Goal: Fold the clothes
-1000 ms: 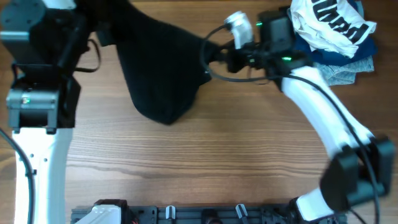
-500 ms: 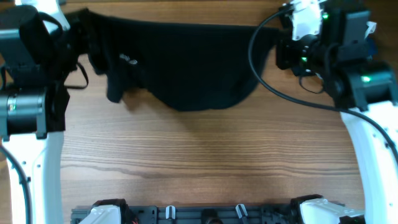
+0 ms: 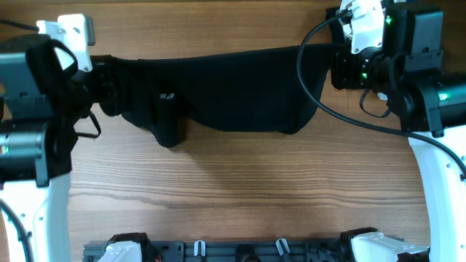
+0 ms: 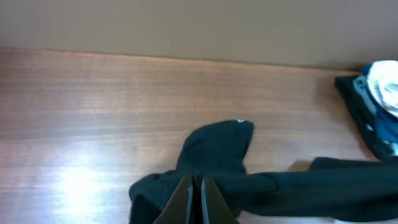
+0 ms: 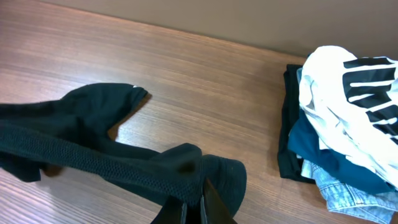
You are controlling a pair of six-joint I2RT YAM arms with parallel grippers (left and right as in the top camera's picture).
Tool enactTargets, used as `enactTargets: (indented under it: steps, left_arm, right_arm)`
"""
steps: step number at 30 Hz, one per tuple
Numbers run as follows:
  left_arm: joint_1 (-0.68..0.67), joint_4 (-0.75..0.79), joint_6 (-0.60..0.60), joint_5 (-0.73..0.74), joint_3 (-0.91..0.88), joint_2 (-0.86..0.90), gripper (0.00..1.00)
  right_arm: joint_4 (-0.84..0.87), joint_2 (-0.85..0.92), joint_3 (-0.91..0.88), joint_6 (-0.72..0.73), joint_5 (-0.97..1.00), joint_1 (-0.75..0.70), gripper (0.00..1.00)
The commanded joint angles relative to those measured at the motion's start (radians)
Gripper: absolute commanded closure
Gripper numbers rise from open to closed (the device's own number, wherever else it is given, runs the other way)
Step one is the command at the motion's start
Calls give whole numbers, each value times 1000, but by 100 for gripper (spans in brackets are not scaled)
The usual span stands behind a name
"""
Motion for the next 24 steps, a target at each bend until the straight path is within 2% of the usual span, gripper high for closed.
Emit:
enactTargets:
  steps: [1, 13, 19, 24]
  left_arm:
    - [2, 54, 37, -46, 34, -5, 96]
    - [2, -47, 37, -80, 331, -179, 96]
    - [2, -48, 35, -125, 356, -285, 96]
    - [2, -52, 25, -148, 356, -259, 96]
  right_arm:
    - [-3, -8, 47, -5, 37, -9, 96]
    - [-162, -223, 220, -5, 38, -9, 96]
    - [-190, -341, 222, -5, 84, -9, 96]
    - [-189, -322, 222, -29, 85, -9, 96]
